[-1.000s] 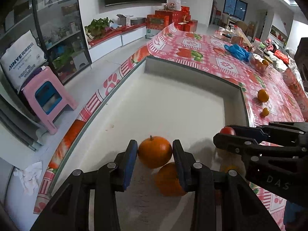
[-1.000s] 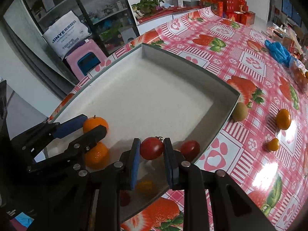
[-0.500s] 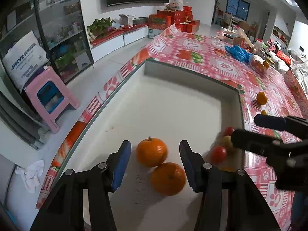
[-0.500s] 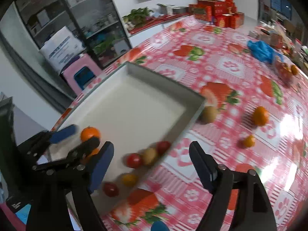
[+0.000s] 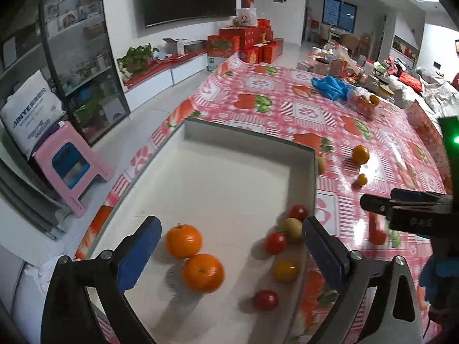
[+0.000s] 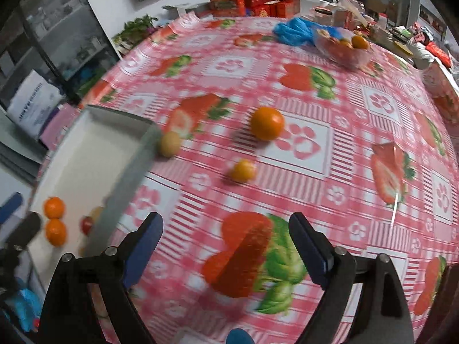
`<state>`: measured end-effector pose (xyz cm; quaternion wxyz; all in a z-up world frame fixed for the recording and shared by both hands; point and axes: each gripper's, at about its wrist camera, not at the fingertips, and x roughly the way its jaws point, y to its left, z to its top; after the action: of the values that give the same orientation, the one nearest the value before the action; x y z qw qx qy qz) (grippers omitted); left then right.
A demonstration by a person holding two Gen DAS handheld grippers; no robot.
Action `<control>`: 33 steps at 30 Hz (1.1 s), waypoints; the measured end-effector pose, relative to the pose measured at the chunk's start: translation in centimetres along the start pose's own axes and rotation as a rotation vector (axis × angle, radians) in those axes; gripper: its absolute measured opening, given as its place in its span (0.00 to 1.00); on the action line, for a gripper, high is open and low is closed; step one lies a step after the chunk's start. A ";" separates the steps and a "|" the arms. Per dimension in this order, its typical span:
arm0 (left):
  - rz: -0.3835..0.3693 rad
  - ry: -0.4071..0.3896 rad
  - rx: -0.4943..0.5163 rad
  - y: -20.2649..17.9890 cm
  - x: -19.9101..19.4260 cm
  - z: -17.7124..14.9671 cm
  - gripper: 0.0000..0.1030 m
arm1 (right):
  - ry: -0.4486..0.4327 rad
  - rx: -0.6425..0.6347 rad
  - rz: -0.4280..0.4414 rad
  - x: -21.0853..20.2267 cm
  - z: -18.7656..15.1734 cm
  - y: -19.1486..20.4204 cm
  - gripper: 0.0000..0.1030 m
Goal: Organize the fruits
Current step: 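Move both open tools back over the remaining fruit on the tablecloth, then grasp a brown kiwi with the right tool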
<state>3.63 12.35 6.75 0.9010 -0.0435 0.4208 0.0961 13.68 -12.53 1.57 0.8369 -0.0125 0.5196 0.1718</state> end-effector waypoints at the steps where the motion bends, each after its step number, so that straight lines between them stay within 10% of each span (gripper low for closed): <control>1: -0.002 0.001 0.004 -0.3 -0.1 0.1 0.96 | 0.004 -0.007 -0.010 0.3 -0.1 -0.2 0.89; 17: -0.003 0.027 0.018 -1.2 0.6 0.4 0.96 | -0.087 -0.263 -0.073 2.2 1.9 3.2 0.90; 33: 0.031 0.086 -0.009 0.4 2.3 -0.7 0.96 | -0.134 -0.542 0.136 5.8 4.1 5.6 0.69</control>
<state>4.49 12.93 4.53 0.8802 -0.0451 0.4595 0.1098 17.83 -4.80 -0.76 0.8219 -0.1896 0.3979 0.3607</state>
